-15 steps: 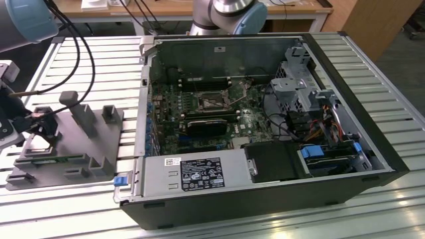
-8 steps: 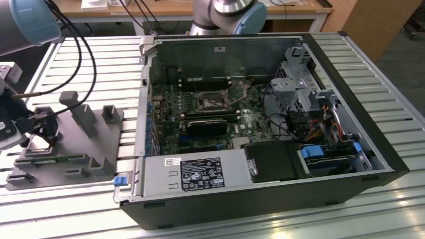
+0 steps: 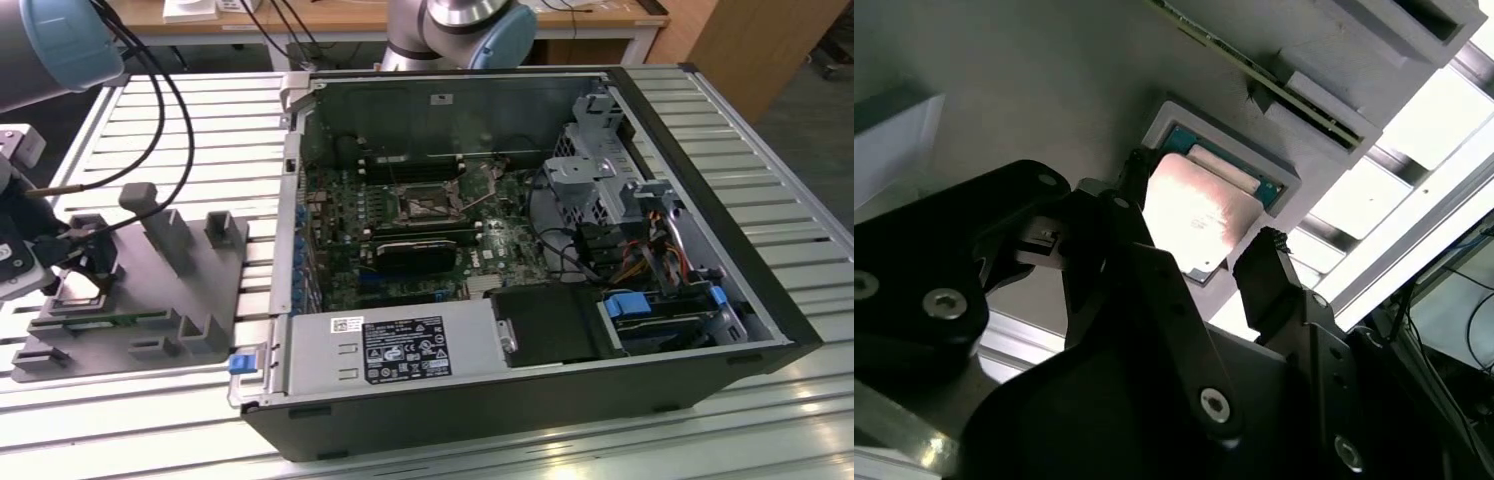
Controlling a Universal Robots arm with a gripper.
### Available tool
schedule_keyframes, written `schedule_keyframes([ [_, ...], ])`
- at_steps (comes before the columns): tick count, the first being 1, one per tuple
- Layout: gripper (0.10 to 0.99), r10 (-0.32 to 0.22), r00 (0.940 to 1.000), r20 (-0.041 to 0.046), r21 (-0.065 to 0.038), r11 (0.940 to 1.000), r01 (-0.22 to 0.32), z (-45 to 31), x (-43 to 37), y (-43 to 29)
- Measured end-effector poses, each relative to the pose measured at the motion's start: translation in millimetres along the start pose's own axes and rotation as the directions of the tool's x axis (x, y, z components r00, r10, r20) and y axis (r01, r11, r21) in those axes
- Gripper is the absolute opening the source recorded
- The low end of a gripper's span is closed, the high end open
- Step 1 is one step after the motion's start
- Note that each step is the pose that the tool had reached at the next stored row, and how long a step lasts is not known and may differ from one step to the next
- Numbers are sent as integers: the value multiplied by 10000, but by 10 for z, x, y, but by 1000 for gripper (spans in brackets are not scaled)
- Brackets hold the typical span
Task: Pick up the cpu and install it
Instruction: 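Pick up the cpu and move it towards the insertion slot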
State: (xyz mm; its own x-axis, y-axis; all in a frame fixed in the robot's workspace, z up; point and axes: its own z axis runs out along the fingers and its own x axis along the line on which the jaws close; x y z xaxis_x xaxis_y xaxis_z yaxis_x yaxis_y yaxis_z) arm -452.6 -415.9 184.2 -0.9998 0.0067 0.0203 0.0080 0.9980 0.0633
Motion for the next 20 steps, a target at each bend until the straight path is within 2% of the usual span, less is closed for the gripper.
schedule_keyframes([
  [5,620,-1,10000,17,-1,10000,1,-9,1,0],
  [10,620,-8,10000,73,-2,10000,8,0,6,0],
  [12,604,-8,10000,82,0,10000,8,5,7,-1],
  [13,541,-8,10000,83,1,10000,8,6,7,-1],
  [20,541,-8,10000,91,-4,10000,8,-4,7,0],
])
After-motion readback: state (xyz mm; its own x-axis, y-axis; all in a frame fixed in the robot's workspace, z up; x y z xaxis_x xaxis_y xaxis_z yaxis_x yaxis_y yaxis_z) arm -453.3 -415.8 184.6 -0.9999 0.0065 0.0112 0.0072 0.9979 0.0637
